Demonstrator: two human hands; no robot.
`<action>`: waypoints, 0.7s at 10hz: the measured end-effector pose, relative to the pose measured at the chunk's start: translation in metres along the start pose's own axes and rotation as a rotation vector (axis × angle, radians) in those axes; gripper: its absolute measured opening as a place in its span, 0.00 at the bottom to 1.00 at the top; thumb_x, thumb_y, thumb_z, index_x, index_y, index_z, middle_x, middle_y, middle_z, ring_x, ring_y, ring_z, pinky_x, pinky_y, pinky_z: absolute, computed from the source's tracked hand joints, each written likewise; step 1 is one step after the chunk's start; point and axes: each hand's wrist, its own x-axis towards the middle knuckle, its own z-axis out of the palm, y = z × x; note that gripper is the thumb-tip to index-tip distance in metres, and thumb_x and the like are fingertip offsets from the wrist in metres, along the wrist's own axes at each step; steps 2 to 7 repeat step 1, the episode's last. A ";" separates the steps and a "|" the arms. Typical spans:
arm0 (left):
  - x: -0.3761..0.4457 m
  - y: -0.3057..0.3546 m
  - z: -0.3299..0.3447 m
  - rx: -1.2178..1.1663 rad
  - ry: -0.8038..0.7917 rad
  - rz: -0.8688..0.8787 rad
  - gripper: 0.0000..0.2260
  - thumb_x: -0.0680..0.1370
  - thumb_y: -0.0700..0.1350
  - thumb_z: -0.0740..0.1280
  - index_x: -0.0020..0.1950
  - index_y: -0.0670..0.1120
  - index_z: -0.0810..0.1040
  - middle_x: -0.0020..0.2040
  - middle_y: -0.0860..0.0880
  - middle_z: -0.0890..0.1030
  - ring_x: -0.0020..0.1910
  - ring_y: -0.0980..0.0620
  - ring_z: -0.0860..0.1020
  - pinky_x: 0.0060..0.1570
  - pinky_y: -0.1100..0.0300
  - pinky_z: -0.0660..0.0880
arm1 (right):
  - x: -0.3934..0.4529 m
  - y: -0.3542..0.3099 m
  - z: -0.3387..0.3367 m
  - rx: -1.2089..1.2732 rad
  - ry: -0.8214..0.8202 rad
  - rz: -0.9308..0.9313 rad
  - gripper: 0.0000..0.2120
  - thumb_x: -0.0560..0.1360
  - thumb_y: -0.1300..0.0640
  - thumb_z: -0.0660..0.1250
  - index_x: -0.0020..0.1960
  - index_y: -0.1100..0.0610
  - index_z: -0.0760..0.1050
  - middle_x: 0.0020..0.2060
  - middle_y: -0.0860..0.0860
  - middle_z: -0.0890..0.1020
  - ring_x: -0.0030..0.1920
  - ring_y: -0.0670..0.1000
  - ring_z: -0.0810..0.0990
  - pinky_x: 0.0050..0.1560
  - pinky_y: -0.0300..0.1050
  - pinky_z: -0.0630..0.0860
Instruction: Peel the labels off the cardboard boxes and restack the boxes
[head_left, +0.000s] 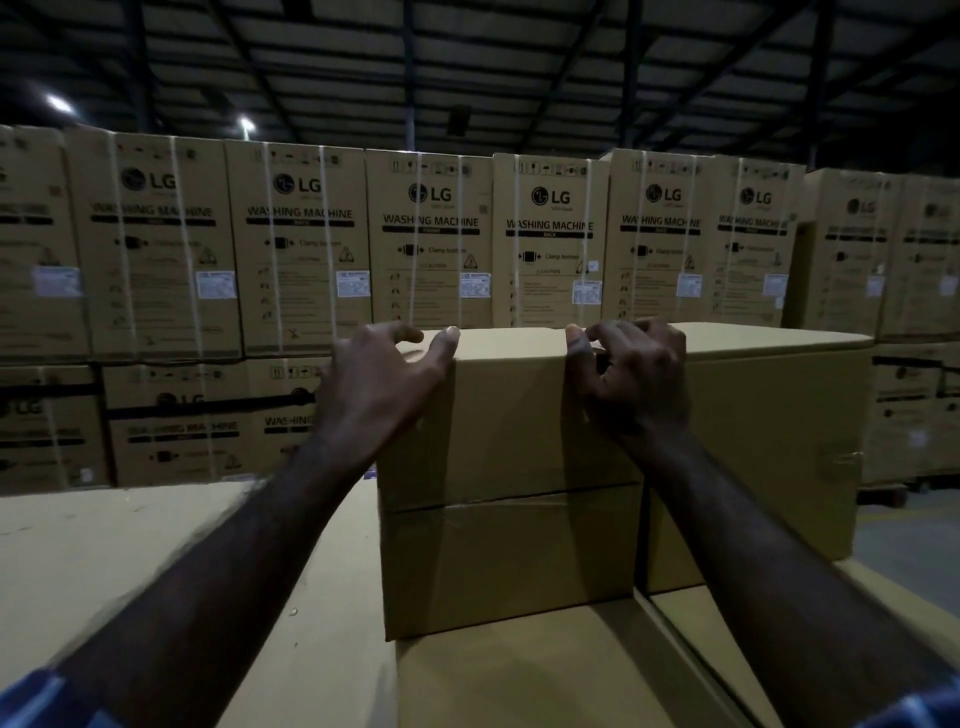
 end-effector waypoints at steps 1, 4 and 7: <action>-0.002 -0.003 -0.008 -0.040 0.032 0.040 0.30 0.75 0.68 0.58 0.65 0.48 0.77 0.60 0.42 0.80 0.52 0.47 0.80 0.43 0.55 0.79 | 0.003 -0.016 -0.003 0.018 0.018 -0.004 0.28 0.79 0.39 0.49 0.49 0.58 0.80 0.46 0.56 0.85 0.52 0.60 0.78 0.54 0.53 0.67; -0.002 -0.003 -0.008 -0.040 0.032 0.040 0.30 0.75 0.68 0.58 0.65 0.48 0.77 0.60 0.42 0.80 0.52 0.47 0.80 0.43 0.55 0.79 | 0.003 -0.016 -0.003 0.018 0.018 -0.004 0.28 0.79 0.39 0.49 0.49 0.58 0.80 0.46 0.56 0.85 0.52 0.60 0.78 0.54 0.53 0.67; -0.002 -0.003 -0.008 -0.040 0.032 0.040 0.30 0.75 0.68 0.58 0.65 0.48 0.77 0.60 0.42 0.80 0.52 0.47 0.80 0.43 0.55 0.79 | 0.003 -0.016 -0.003 0.018 0.018 -0.004 0.28 0.79 0.39 0.49 0.49 0.58 0.80 0.46 0.56 0.85 0.52 0.60 0.78 0.54 0.53 0.67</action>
